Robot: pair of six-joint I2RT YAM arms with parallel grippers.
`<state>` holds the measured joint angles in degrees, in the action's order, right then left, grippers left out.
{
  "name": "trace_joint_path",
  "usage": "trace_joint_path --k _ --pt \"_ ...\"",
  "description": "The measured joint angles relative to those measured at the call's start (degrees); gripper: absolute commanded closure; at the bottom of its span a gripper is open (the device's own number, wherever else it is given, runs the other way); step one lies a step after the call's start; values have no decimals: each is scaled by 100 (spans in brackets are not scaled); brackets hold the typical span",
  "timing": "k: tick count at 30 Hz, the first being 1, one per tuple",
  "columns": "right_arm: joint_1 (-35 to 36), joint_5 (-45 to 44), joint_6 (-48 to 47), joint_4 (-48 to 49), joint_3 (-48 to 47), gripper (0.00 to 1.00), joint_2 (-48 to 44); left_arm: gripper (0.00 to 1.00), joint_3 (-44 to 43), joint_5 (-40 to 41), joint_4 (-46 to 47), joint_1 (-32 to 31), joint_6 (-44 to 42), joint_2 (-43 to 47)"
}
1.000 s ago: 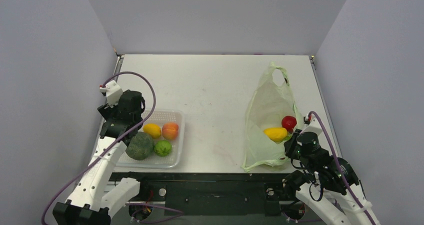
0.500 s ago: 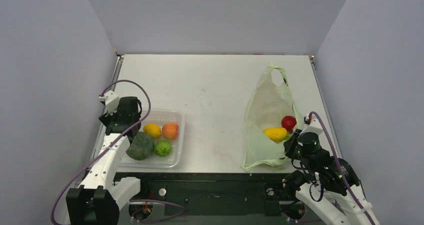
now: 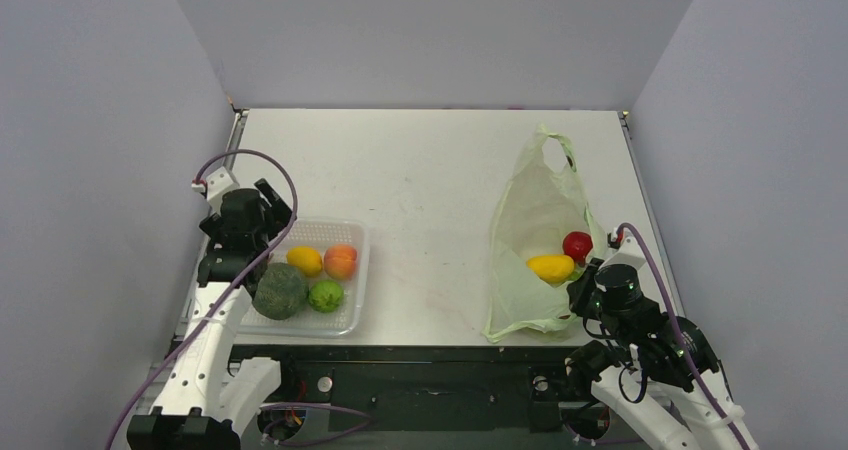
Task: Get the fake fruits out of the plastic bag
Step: Place the fake fruit in the bin, then adjust the plastic bag at the center of the board.
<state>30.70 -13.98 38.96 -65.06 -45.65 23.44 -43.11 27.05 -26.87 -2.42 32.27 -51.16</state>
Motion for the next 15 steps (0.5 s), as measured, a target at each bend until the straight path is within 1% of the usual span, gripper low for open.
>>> trace_joint_path --k 2,3,6,8,9,11,15 --pt "-2 17 -22 2 0 100 0 9 -203 -802 127 2 -2 118" --pt "-2 35 -37 7 0 100 0 11 -297 -1351 267 7 11 149" --pt "-2 70 -72 31 0 100 0 12 -380 -3123 1095 -55 251 59" --pt "-2 98 -83 37 0 100 0 12 -372 -3976 1749 -310 485 -168" --pt "-2 109 -87 39 0 100 2 13 -374 -4293 2087 -579 540 -341" --pt "-2 133 -90 44 0 100 7 14 -428 -4688 2455 -1351 551 -761" --pt "-2 153 -94 74 0 100 7 18 -835 -4795 2643 -3045 337 -1722"
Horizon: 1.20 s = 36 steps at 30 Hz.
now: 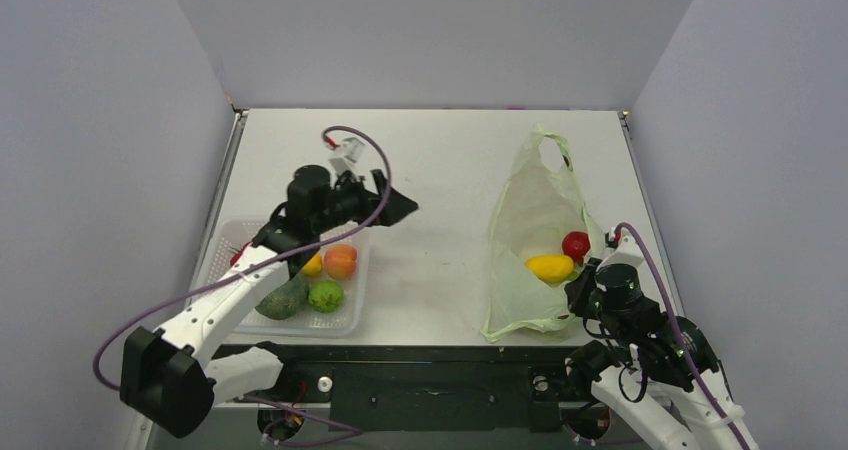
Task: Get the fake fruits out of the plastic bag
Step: Adjust the plastic bag at the center of the board.
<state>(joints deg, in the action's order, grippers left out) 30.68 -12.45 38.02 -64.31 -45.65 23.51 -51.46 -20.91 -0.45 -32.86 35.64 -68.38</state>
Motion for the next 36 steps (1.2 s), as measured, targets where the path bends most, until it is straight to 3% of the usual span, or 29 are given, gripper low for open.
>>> trace_joint_path --k 7,13,18,27,36 --pt "0 50 -7 4 0 100 -2 25 -1139 24 413 -1805 -494 -1600" --pt "0 92 -9 7 0 100 -4 38 -2570 378 223 -2723 -721 -2916" --pt "0 98 -9 9 0 100 -61 43 -3816 619 -251 -2817 -579 -4068" --pt "0 151 -9 7 0 100 -94 48 -5274 507 -1460 -2942 -616 -5515" --pt "0 501 -11 0 33 100 -247 32 -5630 393 -2774 -3062 -1126 -5873"
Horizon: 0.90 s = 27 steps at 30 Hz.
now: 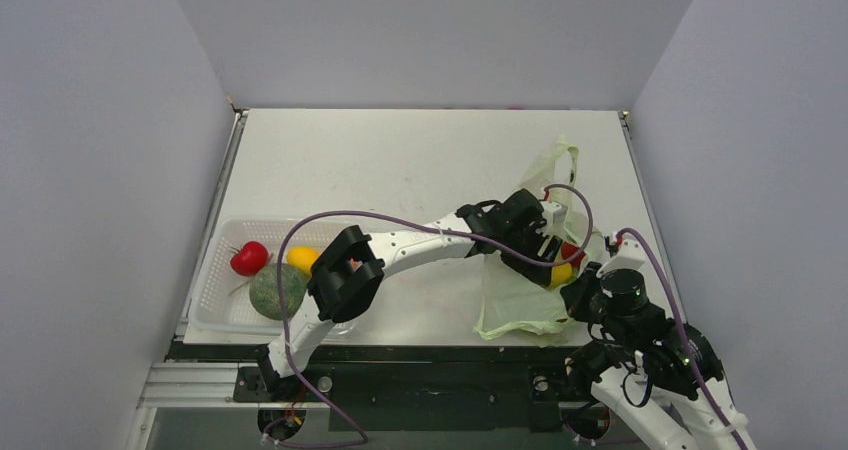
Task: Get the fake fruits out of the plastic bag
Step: Adjust the plastic bag at the center of the board.
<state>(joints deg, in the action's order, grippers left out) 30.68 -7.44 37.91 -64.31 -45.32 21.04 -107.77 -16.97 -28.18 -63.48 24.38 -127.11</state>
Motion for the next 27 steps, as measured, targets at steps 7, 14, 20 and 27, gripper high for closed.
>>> trace_joint_path --k 7,14,20,27 --pt "0 101 -52 -4 22 100 122 29 264 -94 -334 -190 -361 0" --pt "0 33 -11 -20 -2 100 501 29 778 -98 -184 -157 -256 31" --pt "0 -229 -136 470 -546 100 1537 29 1784 -33 741 184 396 490" --pt "0 -225 -470 1303 -1471 100 2638 29 2496 -31 1617 667 885 1176"
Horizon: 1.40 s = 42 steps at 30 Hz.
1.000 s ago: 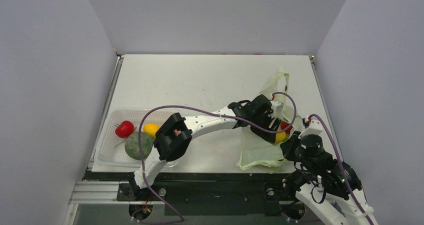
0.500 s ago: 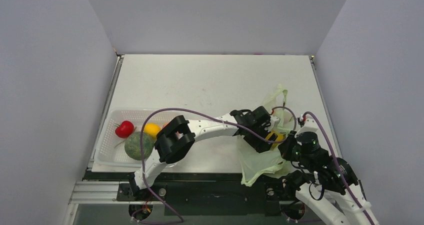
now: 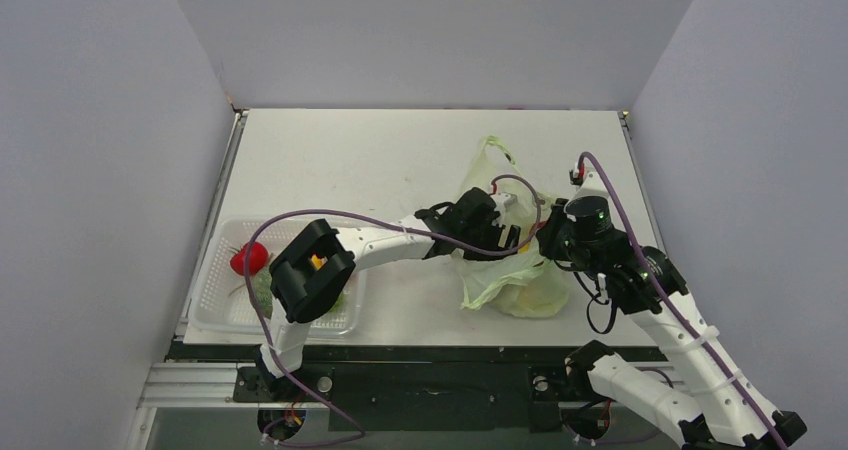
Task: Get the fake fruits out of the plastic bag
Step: Adjust the plastic bag at the center of the board, then take out the fake fruit from the plastic bag.
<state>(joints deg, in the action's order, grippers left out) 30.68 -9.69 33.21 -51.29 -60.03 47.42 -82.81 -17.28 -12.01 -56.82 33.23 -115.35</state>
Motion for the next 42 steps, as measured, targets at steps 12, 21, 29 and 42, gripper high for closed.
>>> trace_joint_path --k 12,21,29,42 --pt "0 79 118 -343 1051 100 -1309 23 -566 356 -90 -466 -254 -107" --pt "-26 55 219 -774 1104 100 -1464 23 -1451 968 -997 -767 -739 -826" --pt "-26 94 323 -1032 1379 100 -1757 26 -1738 1252 -1464 -861 -951 -1298" --pt "-26 107 339 -1036 1392 100 -1827 20 -1952 1388 -1801 -876 -1003 -1309"
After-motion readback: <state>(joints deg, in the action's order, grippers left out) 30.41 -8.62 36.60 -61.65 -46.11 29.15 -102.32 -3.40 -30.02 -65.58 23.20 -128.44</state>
